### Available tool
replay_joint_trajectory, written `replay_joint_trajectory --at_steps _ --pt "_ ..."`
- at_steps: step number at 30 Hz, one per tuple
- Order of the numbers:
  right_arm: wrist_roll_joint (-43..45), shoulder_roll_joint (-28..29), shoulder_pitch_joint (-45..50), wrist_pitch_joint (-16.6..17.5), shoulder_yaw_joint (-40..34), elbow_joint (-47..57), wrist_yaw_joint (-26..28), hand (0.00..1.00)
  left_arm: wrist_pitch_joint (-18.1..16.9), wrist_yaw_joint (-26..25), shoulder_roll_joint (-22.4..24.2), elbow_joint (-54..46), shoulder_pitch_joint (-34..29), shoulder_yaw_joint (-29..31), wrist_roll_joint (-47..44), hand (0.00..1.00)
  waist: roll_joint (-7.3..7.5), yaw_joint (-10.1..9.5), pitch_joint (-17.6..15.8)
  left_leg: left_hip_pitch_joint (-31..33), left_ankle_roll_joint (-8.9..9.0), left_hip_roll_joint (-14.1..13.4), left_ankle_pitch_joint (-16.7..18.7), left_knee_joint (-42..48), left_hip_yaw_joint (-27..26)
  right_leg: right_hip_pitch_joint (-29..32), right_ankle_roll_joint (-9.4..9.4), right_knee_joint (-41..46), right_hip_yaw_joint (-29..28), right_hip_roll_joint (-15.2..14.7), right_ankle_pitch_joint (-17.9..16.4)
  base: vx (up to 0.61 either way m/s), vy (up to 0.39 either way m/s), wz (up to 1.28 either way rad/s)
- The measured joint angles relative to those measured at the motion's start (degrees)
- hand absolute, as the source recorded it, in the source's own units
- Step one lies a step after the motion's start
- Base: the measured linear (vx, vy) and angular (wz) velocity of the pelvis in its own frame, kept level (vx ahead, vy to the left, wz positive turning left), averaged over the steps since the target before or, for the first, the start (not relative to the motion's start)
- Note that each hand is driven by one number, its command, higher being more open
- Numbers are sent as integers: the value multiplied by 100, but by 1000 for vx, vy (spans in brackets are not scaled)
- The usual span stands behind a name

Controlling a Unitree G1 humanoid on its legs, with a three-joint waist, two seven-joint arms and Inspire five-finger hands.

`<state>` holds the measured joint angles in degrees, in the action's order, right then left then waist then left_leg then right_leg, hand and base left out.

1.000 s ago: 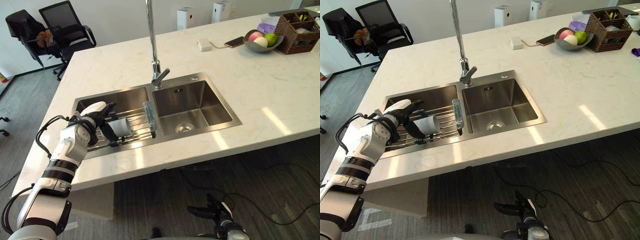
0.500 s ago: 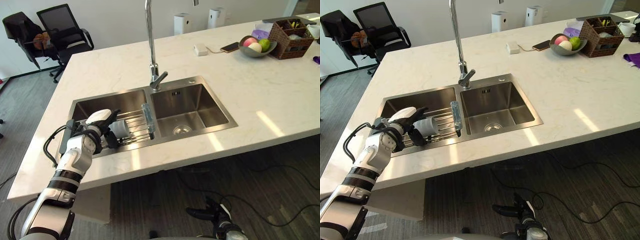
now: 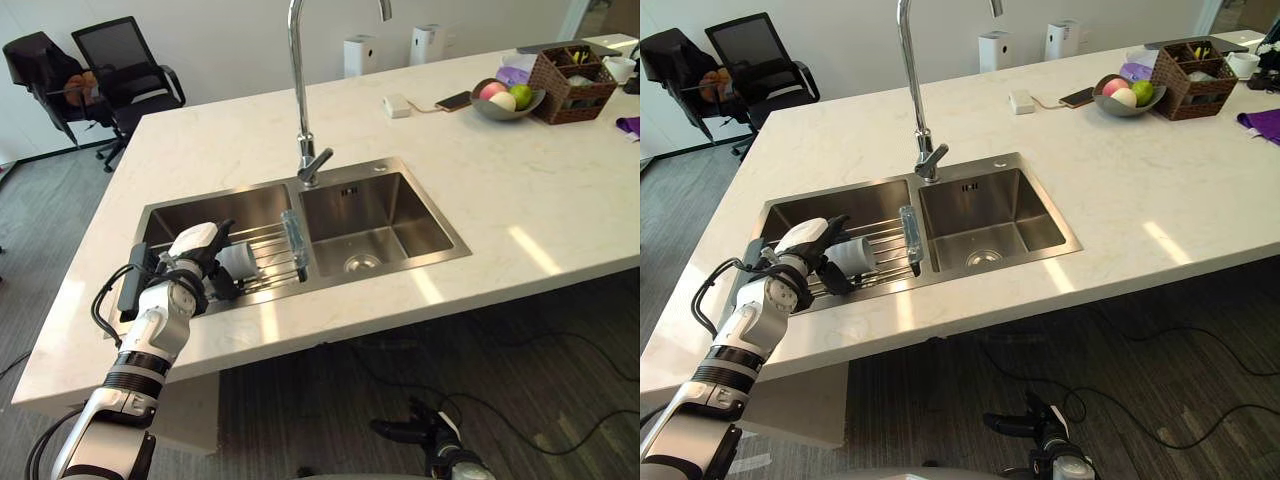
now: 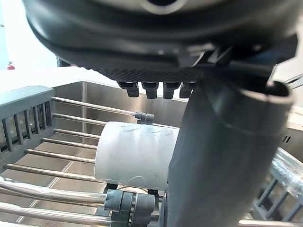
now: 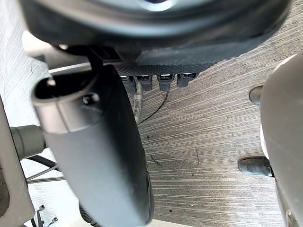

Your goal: Walk over to the sink, pick up the cup, carry it to the dishwasher, place the cup inside the dishwasher, then close the dishwasher door

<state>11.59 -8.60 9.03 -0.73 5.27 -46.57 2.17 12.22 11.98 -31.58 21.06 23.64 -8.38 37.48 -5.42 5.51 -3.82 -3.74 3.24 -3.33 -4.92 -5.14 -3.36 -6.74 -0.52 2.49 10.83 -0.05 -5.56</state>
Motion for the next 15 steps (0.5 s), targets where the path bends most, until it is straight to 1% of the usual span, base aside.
replay_joint_trajectory --at_steps 8,15 --pt "-7 13 15 -25 -24 34 41 100 111 333 -51 -47 42 86 -216 100 3 3 2 0 0 -2 1 16 -31 7 -1 3 -37 2 2 -1 0 0" --pt "-11 17 66 -25 -24 131 77 100 105 366 -304 -47 272 86 -478 100 6 -1 4 0 0 -14 0 17 -83 66 -1 63 -109 7 2 -15 -1 -5"
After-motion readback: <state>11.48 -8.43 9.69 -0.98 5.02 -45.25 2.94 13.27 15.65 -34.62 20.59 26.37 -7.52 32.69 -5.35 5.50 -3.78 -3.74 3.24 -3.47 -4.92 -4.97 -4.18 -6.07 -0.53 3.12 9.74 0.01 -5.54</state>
